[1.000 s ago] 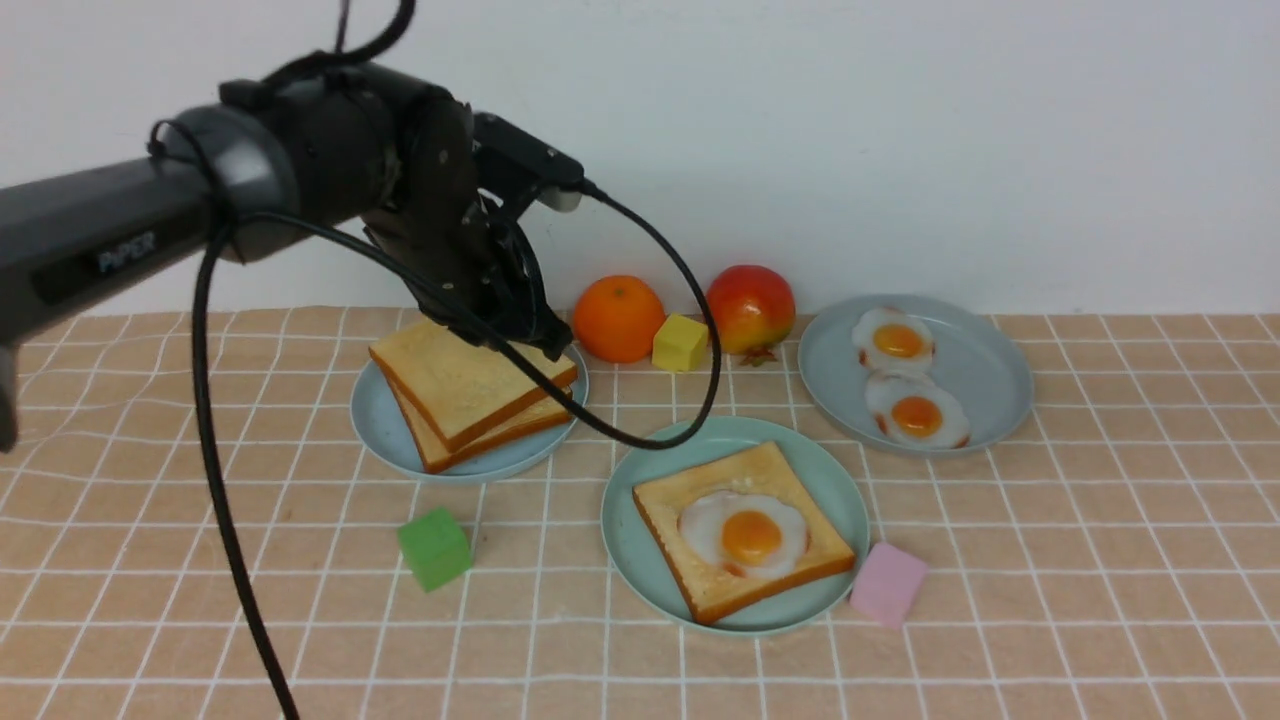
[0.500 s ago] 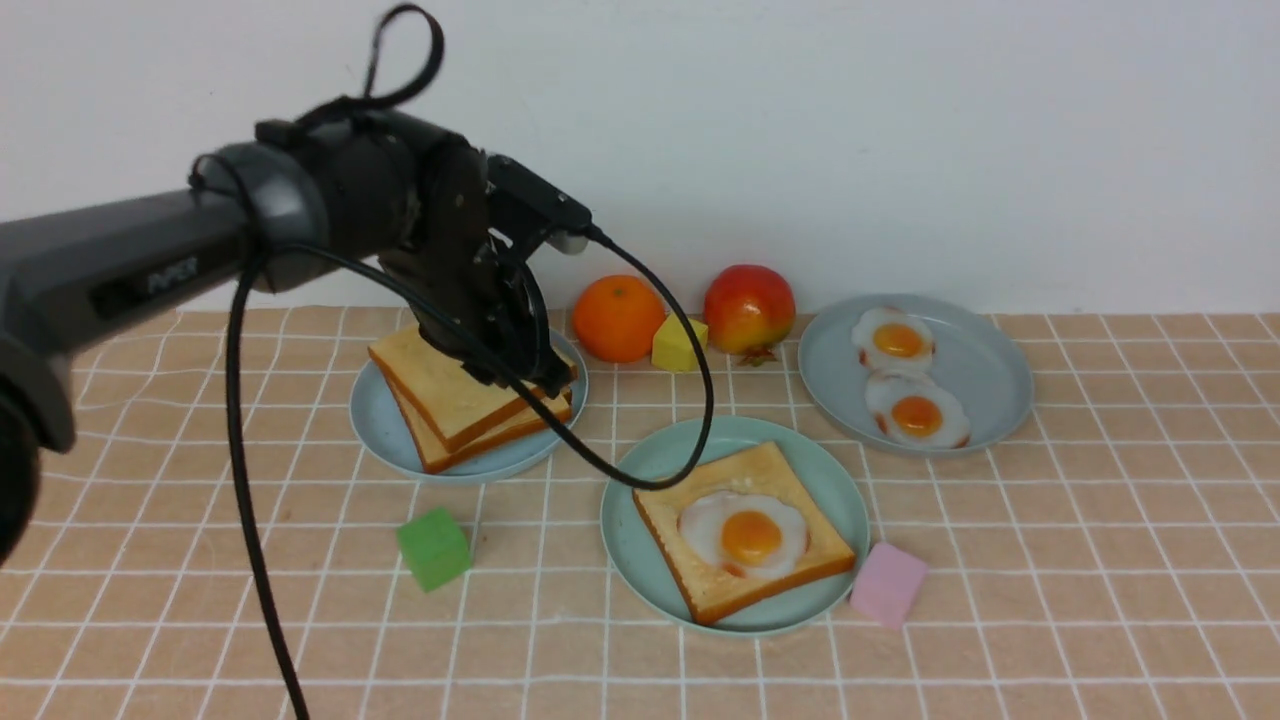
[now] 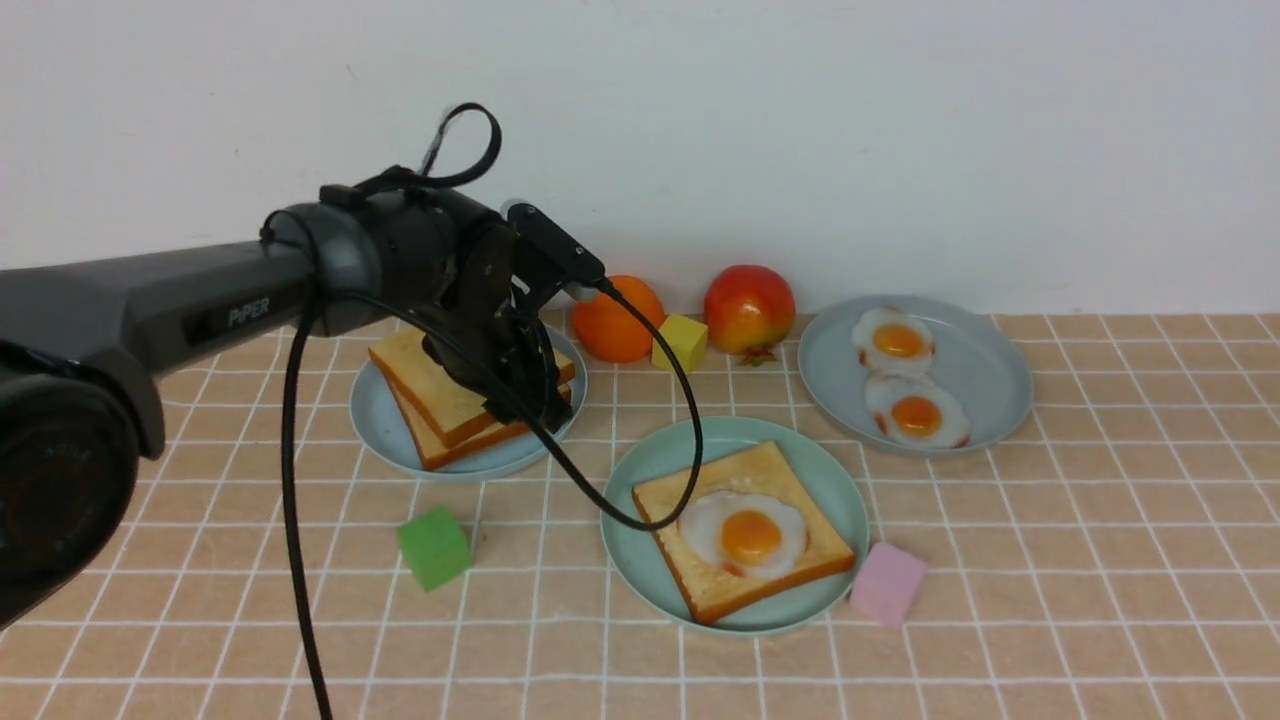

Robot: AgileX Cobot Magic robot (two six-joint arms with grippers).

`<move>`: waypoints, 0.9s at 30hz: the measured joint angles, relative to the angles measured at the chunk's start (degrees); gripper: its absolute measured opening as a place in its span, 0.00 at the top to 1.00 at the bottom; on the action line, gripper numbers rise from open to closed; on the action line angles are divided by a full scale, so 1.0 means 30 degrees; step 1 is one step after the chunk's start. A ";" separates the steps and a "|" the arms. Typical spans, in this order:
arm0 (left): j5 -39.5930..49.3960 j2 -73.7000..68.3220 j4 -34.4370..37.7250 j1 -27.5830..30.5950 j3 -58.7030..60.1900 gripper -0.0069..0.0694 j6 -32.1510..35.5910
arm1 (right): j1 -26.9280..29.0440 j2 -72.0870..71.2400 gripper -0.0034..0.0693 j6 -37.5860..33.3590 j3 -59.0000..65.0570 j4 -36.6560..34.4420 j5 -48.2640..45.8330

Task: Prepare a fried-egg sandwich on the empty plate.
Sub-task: Use the left arm to grab a slice of bread, then use the left arm to place a slice of bread on the fried egg in the middle

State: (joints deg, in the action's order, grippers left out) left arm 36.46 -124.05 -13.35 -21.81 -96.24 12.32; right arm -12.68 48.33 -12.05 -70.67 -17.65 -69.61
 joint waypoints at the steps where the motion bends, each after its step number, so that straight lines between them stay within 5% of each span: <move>1: 0.0078 -0.0020 0.0087 0.0000 -0.0047 0.51 -0.0076 | 0.0000 0.0000 0.89 0.0000 0.0000 0.0000 0.0000; 14: 0.1502 0.1290 0.0370 0.0000 -0.0087 0.83 -0.0139 | 0.0000 0.0000 0.88 0.0000 0.0000 -0.0048 0.0000; 19: 0.3207 0.3303 0.0685 -0.0388 -0.0087 0.84 -0.0207 | 0.0000 0.0000 0.88 0.0000 0.0000 -0.0048 -0.0071; 27: 0.3756 0.5157 0.1226 -0.5915 0.1549 0.84 -0.0207 | 0.0000 -0.0941 0.87 0.0000 0.0000 0.0235 -0.0439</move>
State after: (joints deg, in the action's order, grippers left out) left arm 47.73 -108.58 -9.67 -39.55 -91.60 11.70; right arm -12.68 45.51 -12.05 -70.67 -16.94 -70.92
